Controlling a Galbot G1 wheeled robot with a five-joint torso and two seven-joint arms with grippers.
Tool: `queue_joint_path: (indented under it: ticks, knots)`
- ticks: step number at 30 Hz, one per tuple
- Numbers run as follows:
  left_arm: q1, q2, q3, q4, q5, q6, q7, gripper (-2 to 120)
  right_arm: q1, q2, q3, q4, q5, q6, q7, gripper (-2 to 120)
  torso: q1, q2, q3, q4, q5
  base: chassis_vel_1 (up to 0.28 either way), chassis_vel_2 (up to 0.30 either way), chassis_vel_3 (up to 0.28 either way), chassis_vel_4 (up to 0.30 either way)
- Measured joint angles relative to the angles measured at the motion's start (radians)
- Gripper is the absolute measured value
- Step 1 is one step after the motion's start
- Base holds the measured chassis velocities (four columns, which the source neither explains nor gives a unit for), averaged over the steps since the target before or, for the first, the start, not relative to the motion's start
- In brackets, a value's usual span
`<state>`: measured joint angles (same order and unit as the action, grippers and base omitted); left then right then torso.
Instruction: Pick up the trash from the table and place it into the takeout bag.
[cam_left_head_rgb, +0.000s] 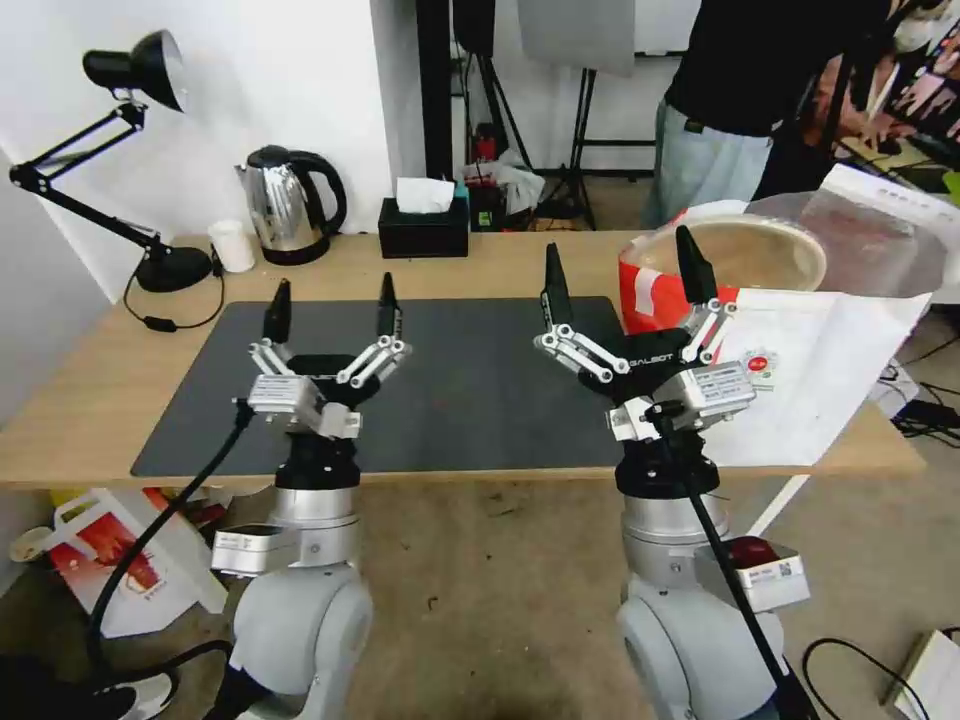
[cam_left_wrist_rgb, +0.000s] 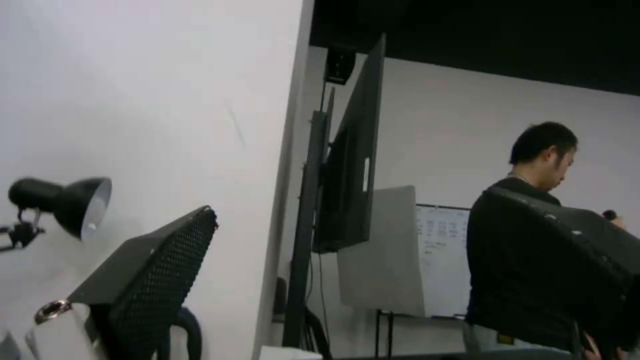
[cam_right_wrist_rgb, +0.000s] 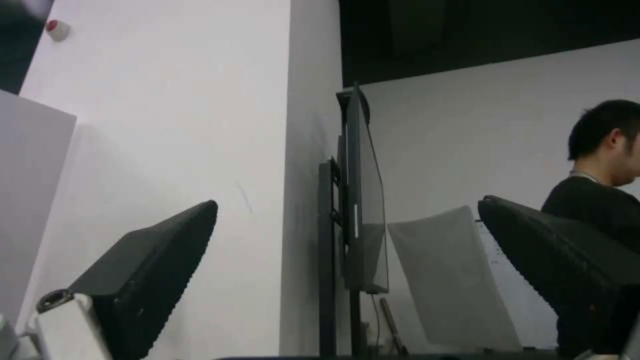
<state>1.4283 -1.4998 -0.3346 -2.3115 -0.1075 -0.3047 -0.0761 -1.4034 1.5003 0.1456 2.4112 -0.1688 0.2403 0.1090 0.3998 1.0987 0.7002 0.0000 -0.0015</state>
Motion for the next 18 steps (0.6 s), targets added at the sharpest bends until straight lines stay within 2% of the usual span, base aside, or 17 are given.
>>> queue_joint_path:
  ticks: [11, 18]
  knots:
    - [-0.036, 0.047, -0.031, -0.025, -0.038, 0.02, -0.007, 100, -0.019, 0.042, -0.018, -0.014, -0.03, 0.03, 0.001, 100, 0.0, 0.0, 0.0, 0.0, 0.0, 0.0, 0.0, 0.0, 0.0]
    - [-0.032, 0.047, -0.039, -0.035, -0.044, 0.021, -0.009, 100, -0.021, 0.05, -0.019, -0.015, -0.032, 0.051, 0.001, 100, 0.0, 0.0, 0.0, 0.0, -0.0001, 0.0, 0.0, 0.0, 0.0]
